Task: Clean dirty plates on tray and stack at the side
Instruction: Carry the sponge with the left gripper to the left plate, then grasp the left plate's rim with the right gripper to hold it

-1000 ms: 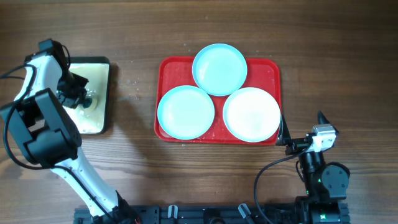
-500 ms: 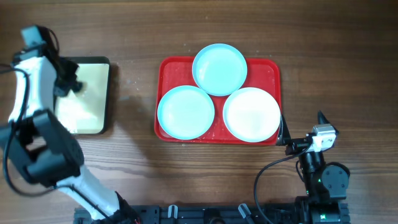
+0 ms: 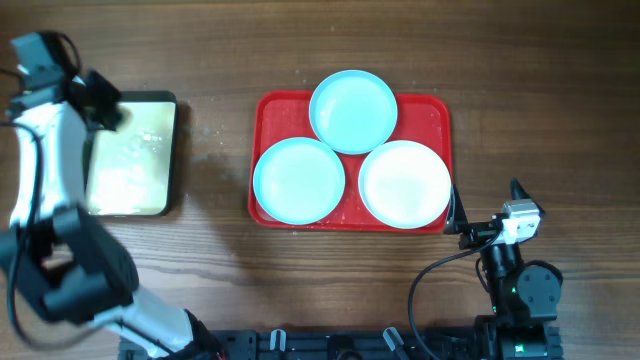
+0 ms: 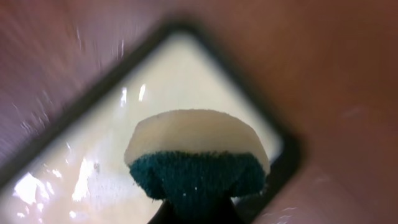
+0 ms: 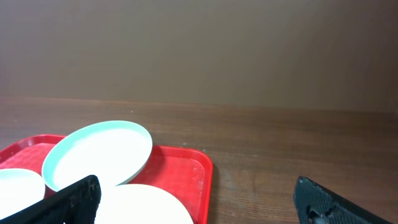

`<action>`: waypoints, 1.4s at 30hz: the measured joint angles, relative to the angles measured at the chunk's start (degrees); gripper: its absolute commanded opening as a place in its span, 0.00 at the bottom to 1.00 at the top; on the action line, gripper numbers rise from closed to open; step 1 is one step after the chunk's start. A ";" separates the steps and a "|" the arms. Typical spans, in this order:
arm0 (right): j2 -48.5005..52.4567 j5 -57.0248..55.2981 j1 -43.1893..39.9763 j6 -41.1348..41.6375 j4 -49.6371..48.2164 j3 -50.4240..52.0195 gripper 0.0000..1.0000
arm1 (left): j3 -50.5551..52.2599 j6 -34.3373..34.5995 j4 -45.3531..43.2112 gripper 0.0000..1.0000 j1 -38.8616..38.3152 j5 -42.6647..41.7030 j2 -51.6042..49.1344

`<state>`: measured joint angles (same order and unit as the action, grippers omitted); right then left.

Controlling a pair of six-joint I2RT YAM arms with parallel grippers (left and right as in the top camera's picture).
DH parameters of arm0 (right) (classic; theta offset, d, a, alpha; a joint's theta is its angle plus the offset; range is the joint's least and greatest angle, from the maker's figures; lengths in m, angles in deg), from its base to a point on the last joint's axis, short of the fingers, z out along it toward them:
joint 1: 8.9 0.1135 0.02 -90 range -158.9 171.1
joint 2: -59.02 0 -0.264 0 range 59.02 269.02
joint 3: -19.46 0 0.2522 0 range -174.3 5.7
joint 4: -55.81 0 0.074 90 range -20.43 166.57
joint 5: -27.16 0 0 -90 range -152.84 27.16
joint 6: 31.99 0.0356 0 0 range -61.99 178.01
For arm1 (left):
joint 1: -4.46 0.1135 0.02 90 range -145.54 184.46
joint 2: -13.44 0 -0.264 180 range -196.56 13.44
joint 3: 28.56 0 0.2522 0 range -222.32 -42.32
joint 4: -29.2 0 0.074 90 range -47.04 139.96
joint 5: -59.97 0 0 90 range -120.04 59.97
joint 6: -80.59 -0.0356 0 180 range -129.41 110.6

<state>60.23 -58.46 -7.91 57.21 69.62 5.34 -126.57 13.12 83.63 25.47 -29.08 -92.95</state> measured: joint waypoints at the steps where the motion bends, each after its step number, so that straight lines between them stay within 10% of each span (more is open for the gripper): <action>1: 0.00 0.00 0.00 0.00 0.00 0.00 1.00 | 1.46 -0.02 0.52 0.04 0.00 0.02 -2.97; 12: 0.00 0.00 0.00 0.00 0.02 0.00 1.00 | -8.66 -0.48 17.73 0.04 -2.21 -3.02 15.56; 22: 0.00 0.33 0.00 0.07 -0.68 0.00 1.00 | 7.56 -0.66 13.51 0.04 -33.99 -17.53 7.56; 30: 0.09 9.75 0.00 -3.41 -36.76 -2.78 1.00 | 9.16 -0.66 7.06 0.04 -42.16 -12.72 5.01; 37: 31.12 16.76 0.00 -16.76 18.53 -52.30 1.00 | 11.17 -0.66 5.05 0.07 -42.73 -12.15 4.57; 42: 61.57 48.76 0.02 -16.39 22.03 -71.10 1.00 | 11.19 -0.66 4.26 0.04 -42.73 -11.91 4.57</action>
<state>121.80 -9.69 -7.89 40.82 91.65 -65.76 -115.38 12.46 87.89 -17.26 -41.00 -88.38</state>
